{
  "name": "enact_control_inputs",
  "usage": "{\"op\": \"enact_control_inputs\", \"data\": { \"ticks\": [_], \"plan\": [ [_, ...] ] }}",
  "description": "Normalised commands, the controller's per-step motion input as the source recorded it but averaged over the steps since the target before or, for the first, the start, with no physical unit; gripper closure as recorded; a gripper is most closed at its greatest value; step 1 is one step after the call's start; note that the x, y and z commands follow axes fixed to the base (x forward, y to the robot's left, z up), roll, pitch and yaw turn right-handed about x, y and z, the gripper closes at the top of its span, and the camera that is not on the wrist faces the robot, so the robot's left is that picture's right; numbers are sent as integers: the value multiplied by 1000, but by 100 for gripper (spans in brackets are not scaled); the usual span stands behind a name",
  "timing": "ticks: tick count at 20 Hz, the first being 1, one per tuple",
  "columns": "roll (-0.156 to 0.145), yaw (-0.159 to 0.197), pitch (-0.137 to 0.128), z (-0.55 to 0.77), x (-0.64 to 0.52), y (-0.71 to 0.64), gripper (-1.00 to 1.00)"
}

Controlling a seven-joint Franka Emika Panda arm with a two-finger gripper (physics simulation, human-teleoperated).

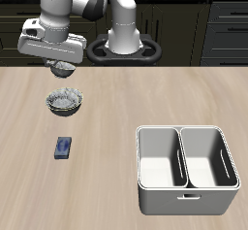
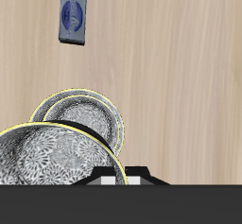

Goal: Stack the middle-sized bowl on the largest bowl and stack the smallest bowl on the middle-sized bowl

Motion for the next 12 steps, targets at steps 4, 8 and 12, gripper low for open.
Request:
{"op": "enact_control_inputs", "data": {
  "ticks": [4,8,12],
  "plan": [
    [-14,20,34,-301,106,5,100],
    [-12,7,32,-243,93,-40,100],
    [-30,14,29,-257,43,-92,100]
  ]
}}
